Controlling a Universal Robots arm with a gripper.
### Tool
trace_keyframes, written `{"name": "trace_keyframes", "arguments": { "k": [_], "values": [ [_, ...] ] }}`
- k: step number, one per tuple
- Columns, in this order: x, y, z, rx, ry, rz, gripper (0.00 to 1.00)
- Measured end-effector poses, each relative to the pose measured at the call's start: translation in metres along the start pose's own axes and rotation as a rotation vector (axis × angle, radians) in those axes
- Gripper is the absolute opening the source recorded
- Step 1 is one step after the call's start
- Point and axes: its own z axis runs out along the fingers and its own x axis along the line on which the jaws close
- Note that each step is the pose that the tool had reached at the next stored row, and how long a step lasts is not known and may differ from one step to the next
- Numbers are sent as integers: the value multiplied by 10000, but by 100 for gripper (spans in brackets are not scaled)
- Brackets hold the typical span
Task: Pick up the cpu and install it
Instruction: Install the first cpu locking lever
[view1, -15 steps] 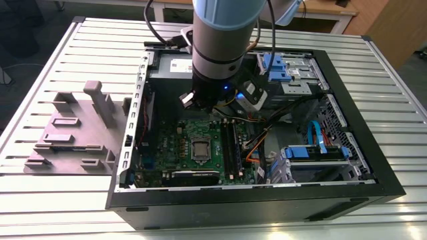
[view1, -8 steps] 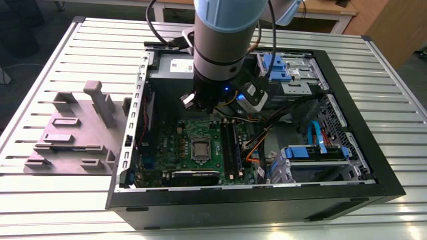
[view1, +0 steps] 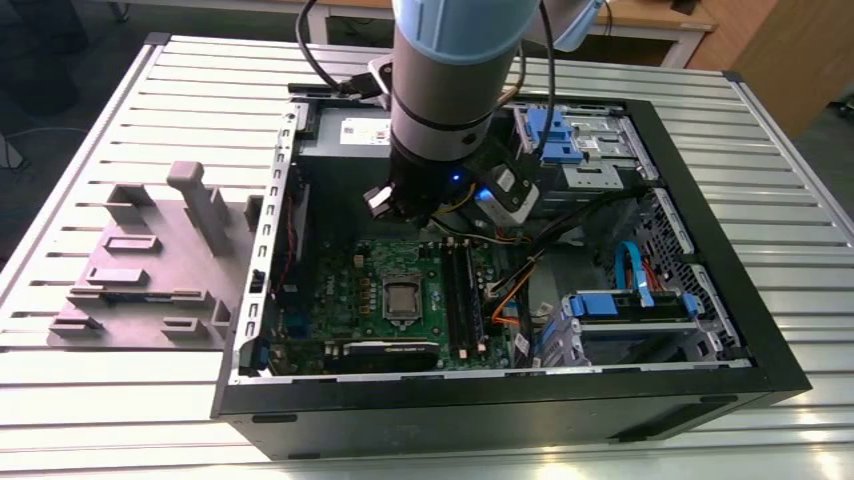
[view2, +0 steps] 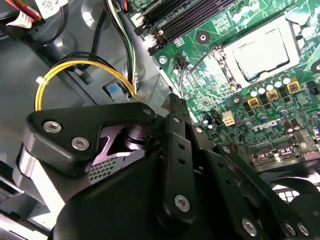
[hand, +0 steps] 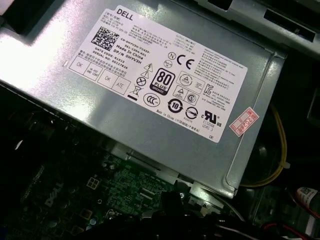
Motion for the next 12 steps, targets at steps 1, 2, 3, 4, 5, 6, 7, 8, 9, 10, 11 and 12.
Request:
{"name": "trace_keyframes", "arguments": {
  "k": [1,2,3,4,5,6,7,8,9,10,11,12],
  "values": [
    [-1,3,-12,-2,-3,2,10],
    [-2,5,-22,-2,-3,4,10],
    [-3,5,-23,-4,-4,5,10],
    [-3,5,-23,-5,-5,5,10],
    [-3,5,-23,-6,-6,5,10],
    [-2,4,-20,-4,-9,4,10],
    [-2,3,-14,-3,-10,3,10],
    [-1,3,-8,-2,-10,3,10],
    [-1,2,-2,-1,-9,5,10],
    [0,1,6,-1,-10,6,10],
    [1,-1,12,-1,-11,9,10],
    [2,-2,19,0,-12,14,10]
  ]
}}
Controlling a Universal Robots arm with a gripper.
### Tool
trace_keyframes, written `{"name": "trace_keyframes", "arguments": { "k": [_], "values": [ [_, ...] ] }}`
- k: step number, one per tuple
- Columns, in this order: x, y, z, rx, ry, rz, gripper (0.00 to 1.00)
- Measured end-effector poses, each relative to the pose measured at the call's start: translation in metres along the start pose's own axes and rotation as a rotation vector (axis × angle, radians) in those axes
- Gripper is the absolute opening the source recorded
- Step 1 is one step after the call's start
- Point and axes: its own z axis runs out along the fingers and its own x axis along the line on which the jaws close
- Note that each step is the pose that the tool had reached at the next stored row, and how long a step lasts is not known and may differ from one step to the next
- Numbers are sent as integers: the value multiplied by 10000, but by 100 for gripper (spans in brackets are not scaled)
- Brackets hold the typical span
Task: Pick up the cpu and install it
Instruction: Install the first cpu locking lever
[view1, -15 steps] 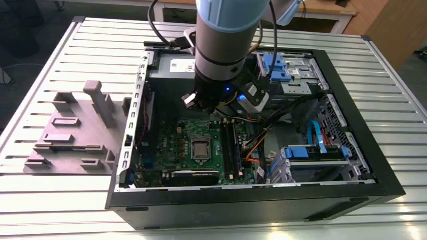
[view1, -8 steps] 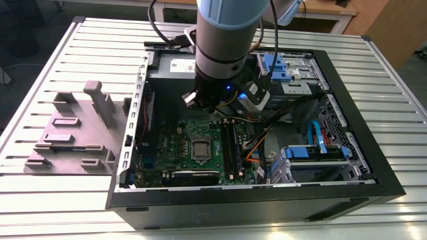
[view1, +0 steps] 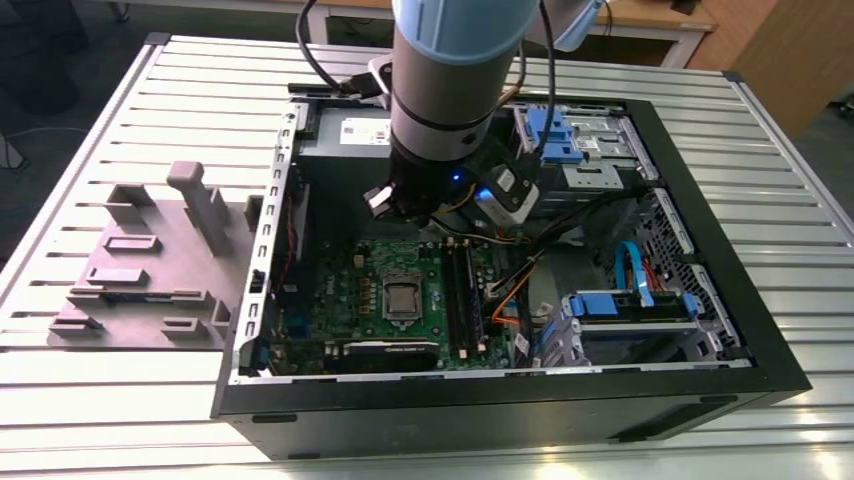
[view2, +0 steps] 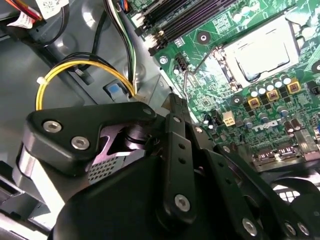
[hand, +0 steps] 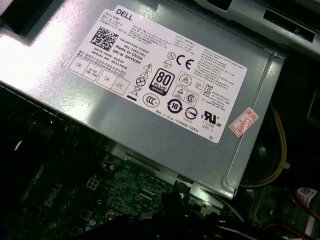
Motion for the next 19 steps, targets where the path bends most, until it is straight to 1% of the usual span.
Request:
{"name": "trace_keyframes", "arguments": {
  "k": [2,3,4,6,7,10,14,15,19],
  "values": [
    [1,-2,11,8,0,12,10],
    [1,-2,13,30,10,20,10],
    [2,-2,12,88,38,32,10],
    [1,-3,13,312,174,51,10],
    [1,-3,13,390,223,56,10],
    [1,-3,13,573,331,69,10],
    [-4,-6,13,853,490,102,10],
    [-4,-7,13,906,513,129,10],
    [-7,-12,12,1016,541,277,10]
  ]
}}
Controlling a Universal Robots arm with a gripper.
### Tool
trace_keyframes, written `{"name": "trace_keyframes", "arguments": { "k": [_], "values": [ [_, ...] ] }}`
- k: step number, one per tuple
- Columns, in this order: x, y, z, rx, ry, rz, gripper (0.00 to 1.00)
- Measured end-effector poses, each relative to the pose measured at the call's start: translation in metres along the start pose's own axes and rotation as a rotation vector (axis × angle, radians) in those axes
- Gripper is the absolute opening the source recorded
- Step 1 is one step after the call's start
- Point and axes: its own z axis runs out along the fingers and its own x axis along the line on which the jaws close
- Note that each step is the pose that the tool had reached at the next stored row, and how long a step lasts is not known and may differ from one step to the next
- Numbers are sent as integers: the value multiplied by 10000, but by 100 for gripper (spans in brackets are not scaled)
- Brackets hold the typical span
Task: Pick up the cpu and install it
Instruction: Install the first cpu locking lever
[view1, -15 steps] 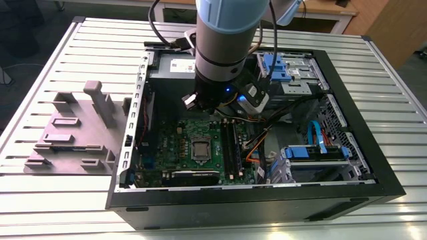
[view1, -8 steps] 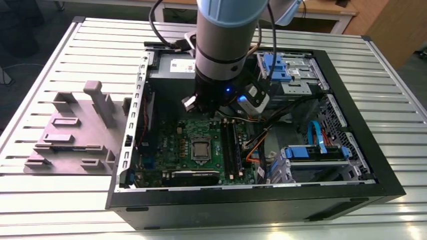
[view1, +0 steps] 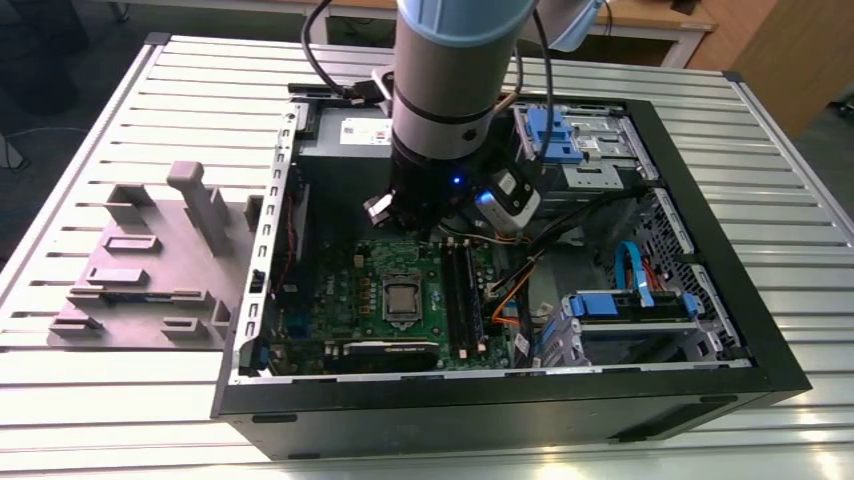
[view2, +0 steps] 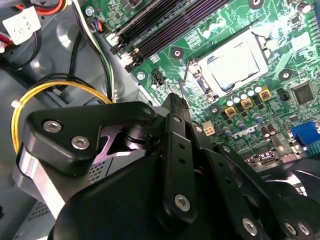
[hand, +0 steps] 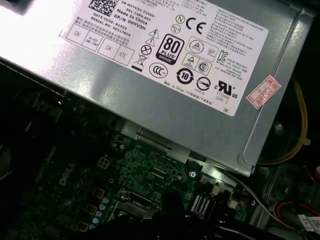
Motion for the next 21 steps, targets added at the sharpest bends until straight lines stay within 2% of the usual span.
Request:
{"name": "trace_keyframes", "arguments": {
  "k": [2,9,16,21],
  "values": [
    [0,-2,0,53,14,77,10],
    [0,-8,-2,409,154,324,10],
    [1,-9,0,425,160,330,10],
    [14,-57,5,425,160,341,10]
  ]
}}
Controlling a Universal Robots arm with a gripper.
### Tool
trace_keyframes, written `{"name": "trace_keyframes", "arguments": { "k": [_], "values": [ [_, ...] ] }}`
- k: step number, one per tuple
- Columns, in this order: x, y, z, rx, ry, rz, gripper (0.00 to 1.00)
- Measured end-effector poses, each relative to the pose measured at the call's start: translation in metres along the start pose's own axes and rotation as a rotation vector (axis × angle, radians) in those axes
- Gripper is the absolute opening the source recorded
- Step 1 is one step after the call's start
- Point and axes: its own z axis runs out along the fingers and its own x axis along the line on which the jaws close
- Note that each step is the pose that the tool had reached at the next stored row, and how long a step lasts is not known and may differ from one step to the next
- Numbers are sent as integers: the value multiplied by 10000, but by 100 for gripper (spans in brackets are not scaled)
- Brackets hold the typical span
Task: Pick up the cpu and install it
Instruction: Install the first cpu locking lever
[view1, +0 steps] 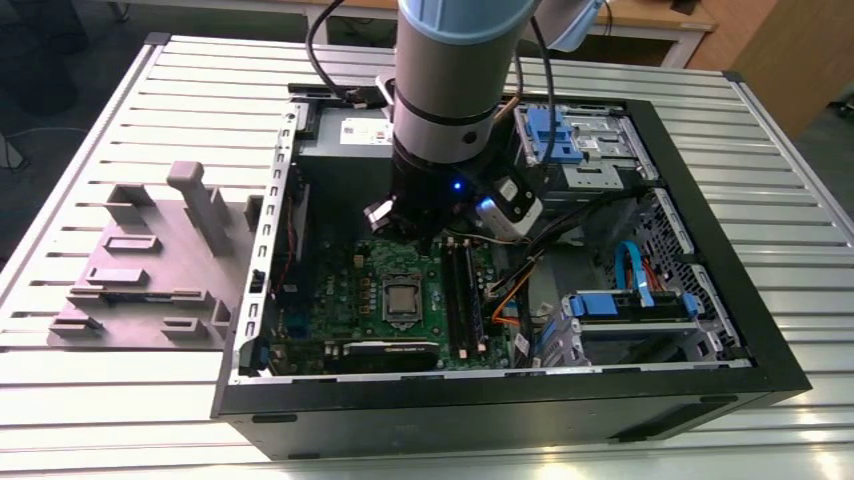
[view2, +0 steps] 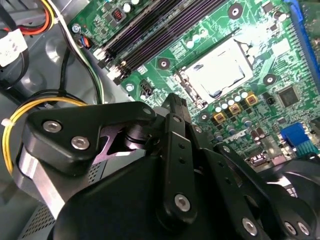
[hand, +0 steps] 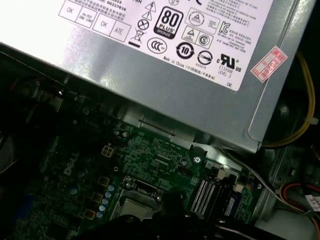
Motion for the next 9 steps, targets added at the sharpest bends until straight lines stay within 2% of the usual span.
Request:
{"name": "trace_keyframes", "arguments": {
  "k": [9],
  "values": [
    [-8,-68,30,1,-2,20,10]
  ]
}}
